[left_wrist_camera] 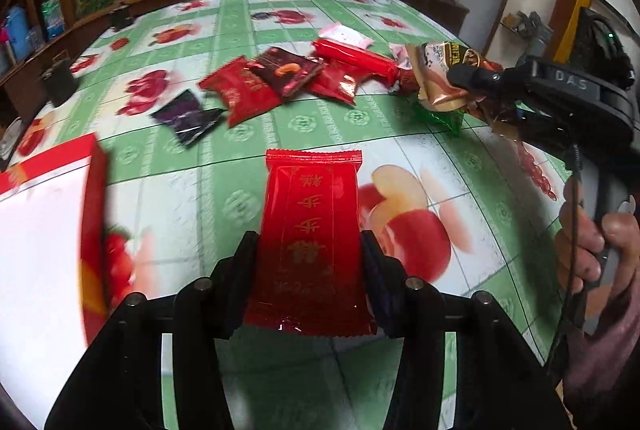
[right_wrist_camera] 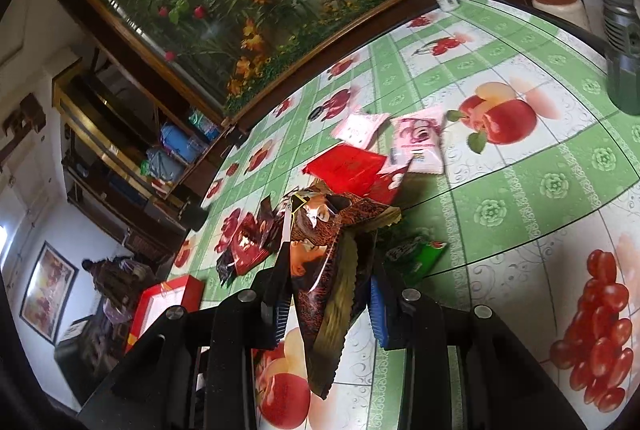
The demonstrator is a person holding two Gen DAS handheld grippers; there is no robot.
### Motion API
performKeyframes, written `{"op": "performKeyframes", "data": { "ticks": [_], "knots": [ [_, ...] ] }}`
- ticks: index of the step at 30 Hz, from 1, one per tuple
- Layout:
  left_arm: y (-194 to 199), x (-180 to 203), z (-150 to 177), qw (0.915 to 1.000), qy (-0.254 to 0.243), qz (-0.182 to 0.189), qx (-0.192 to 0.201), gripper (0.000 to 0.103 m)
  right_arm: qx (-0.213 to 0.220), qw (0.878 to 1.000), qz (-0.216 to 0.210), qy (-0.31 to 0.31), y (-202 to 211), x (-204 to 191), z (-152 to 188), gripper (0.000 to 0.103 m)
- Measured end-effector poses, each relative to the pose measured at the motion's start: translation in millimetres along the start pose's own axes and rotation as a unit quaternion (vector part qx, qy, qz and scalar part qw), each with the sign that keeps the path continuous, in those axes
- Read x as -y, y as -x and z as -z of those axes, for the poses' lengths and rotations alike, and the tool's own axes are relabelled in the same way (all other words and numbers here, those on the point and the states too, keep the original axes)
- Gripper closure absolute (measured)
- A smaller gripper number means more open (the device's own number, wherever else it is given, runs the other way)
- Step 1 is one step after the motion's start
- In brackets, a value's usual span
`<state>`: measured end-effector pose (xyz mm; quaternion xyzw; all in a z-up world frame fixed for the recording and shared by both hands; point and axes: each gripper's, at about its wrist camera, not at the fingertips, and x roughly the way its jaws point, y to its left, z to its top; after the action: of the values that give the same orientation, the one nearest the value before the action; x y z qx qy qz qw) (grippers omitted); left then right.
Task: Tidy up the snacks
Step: 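Carry both snacks over the white tray and release the red snack from the left tool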
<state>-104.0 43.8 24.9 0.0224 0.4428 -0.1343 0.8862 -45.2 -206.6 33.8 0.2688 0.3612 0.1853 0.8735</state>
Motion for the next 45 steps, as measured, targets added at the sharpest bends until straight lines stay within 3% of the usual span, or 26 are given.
{"op": "performKeyframes", "data": {
  "ticks": [4,10,20,26,34,45],
  "knots": [
    [20,-13,8,0.9996,0.022,-0.003,0.020,0.055,0.001,0.999,0.004,0.037,-1,-12,5,0.070],
    [49,-35,9,0.9963,0.046,-0.043,0.058,0.055,0.007,0.997,0.012,0.078,-1,-27,11,0.070],
    [88,-80,15,0.9823,0.090,-0.118,0.114,0.055,0.011,0.994,0.031,0.102,-3,-38,17,0.070],
    [102,-105,26,0.9739,0.110,-0.151,0.129,0.055,0.027,0.995,-0.006,0.098,-1,-61,25,0.070],
    [111,-137,48,0.9643,0.134,-0.193,0.123,0.055,-0.025,0.988,-0.076,0.130,-40,-129,58,0.070],
    [108,-170,81,0.9518,0.167,-0.239,0.095,0.055,-0.086,0.965,-0.144,0.199,-77,-216,114,0.070]
  ]
}}
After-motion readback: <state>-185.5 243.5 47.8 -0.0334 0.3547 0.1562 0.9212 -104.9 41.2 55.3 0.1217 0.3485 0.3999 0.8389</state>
